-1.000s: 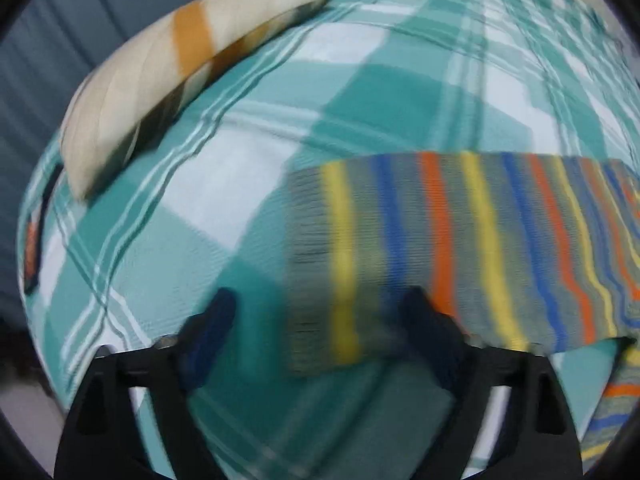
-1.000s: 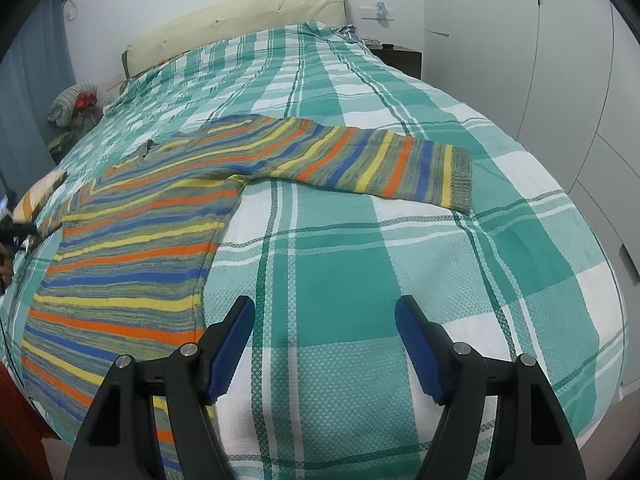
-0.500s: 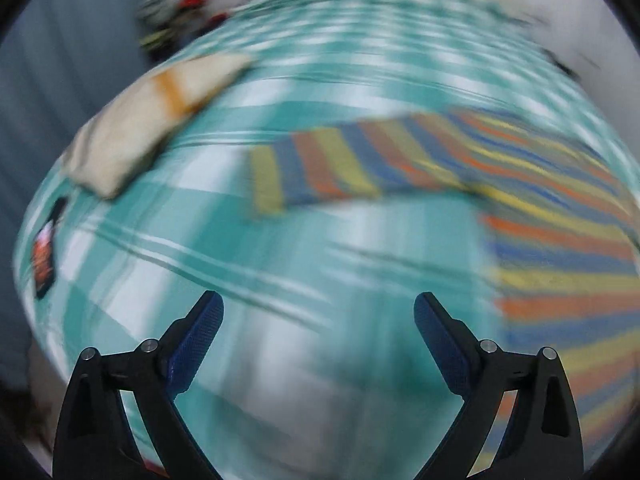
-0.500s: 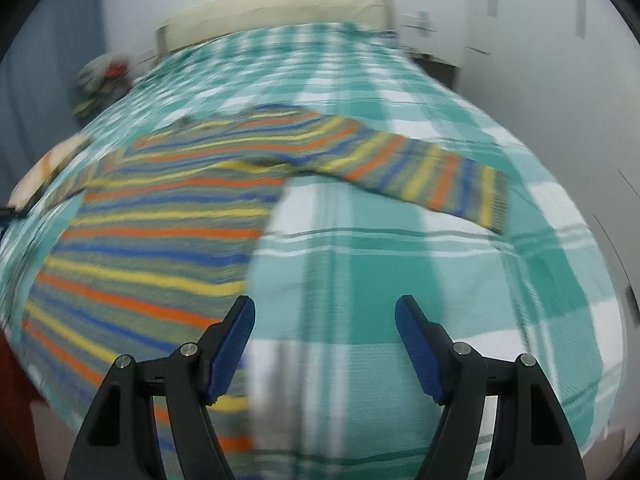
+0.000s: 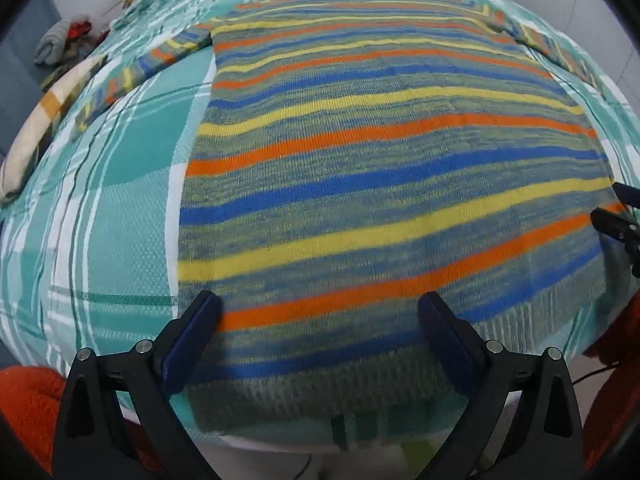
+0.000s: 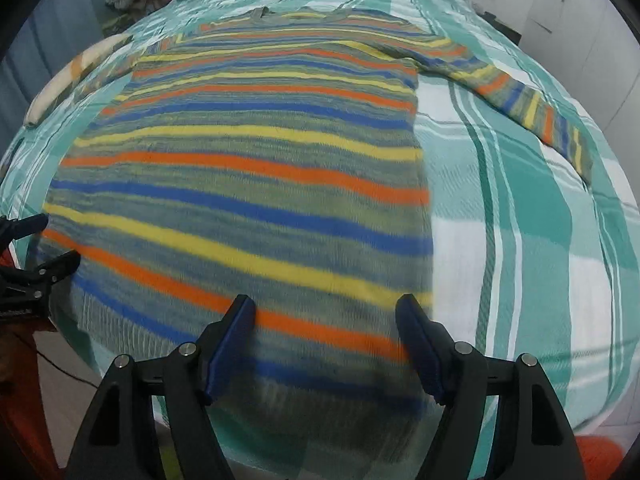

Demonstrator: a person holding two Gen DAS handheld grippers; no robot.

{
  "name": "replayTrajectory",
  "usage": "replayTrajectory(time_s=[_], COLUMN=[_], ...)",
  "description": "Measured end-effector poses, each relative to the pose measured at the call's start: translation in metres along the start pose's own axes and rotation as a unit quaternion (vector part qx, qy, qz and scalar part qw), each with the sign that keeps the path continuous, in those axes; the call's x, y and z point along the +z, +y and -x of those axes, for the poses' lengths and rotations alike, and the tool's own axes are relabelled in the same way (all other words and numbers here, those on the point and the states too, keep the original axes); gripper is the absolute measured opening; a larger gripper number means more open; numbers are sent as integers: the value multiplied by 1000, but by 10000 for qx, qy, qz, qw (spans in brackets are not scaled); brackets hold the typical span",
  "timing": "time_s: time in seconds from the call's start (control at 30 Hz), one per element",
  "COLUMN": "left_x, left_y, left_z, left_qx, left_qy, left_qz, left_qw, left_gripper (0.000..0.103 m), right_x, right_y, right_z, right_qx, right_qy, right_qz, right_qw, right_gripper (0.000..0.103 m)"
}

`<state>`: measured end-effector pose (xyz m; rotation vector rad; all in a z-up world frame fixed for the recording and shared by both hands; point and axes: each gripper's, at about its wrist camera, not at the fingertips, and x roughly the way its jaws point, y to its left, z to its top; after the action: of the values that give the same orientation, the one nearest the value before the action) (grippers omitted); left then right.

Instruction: Fold small clothes

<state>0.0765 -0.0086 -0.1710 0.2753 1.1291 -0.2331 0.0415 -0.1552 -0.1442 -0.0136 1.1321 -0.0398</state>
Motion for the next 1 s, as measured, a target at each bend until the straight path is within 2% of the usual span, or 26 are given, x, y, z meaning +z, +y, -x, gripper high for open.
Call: replayTrajectory(time_s=[0.23, 1.0], left_x=[4, -9], left_y=[-5, -4], left_z=[-1, -1], left_qx=[62, 160], left_qy=[-1, -2], left_qz=[31, -95], left_qw=[10000, 9998], left_gripper=[102, 103], right_x=[-3, -6], right_y=[5, 3], right_z=[-4, -3], right_qx=[-135, -116], right_qy=[8, -35], right_qz=[32, 32], right_qw=[9999, 9999], right_gripper=[78, 80])
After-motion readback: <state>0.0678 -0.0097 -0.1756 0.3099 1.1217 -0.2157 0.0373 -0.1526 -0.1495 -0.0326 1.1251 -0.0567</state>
